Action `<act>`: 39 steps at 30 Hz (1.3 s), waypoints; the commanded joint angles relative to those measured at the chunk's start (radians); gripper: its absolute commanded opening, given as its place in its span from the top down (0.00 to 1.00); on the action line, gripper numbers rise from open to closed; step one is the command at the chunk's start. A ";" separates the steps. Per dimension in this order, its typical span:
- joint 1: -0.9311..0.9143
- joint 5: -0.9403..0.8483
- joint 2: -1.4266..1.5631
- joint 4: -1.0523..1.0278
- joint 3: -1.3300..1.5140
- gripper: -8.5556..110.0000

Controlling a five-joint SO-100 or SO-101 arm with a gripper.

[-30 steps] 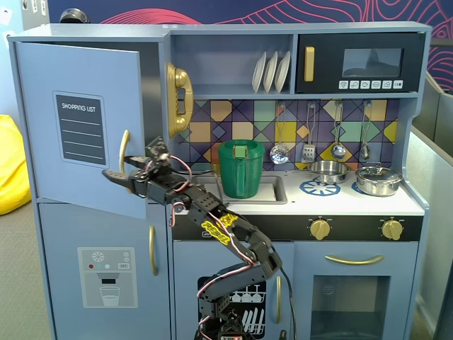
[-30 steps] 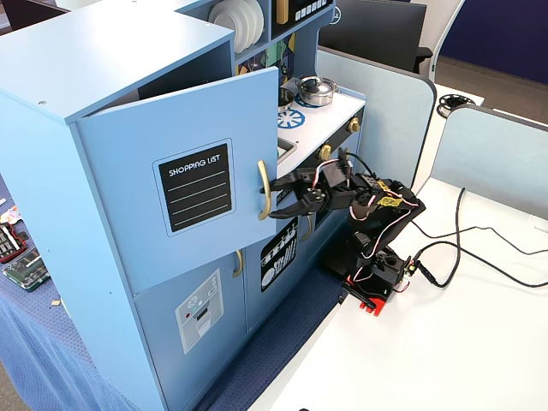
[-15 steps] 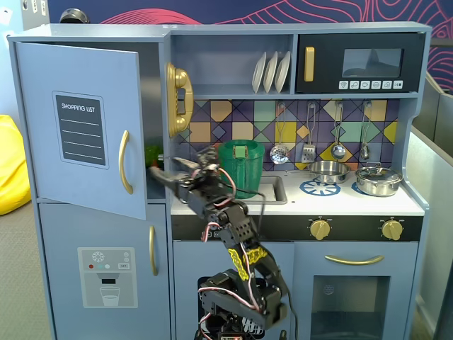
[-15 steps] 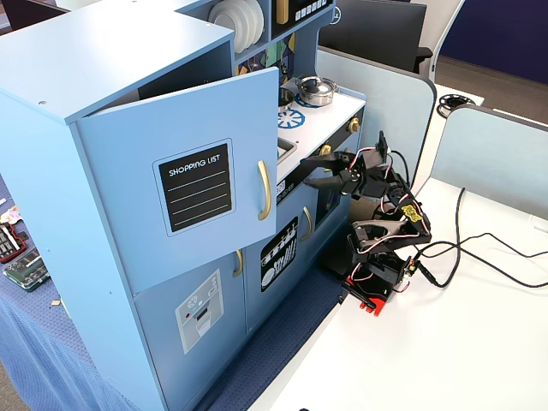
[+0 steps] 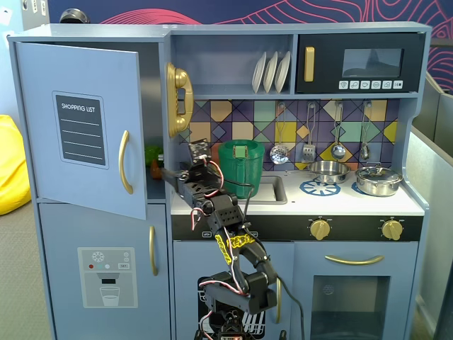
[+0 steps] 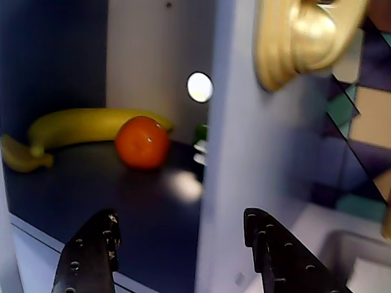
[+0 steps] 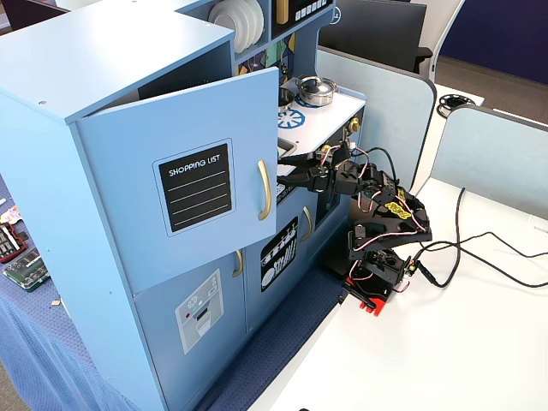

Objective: Open the left cabinet door

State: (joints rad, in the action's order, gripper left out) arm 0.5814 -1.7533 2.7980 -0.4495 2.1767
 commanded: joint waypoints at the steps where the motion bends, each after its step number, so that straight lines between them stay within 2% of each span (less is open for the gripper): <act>1: 0.110 -0.104 -0.060 0.087 -0.038 0.78; 19: 0.617 -0.345 -0.150 0.268 -0.018 0.79; 23: 0.632 -0.357 -0.156 0.276 -0.018 0.79; 27: 0.500 -0.290 -0.149 0.239 -0.017 0.80; 39: -0.261 -0.043 -0.129 -0.334 0.028 0.85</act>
State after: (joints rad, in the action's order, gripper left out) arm 0.5170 -1.8730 2.6507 -0.6366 2.1997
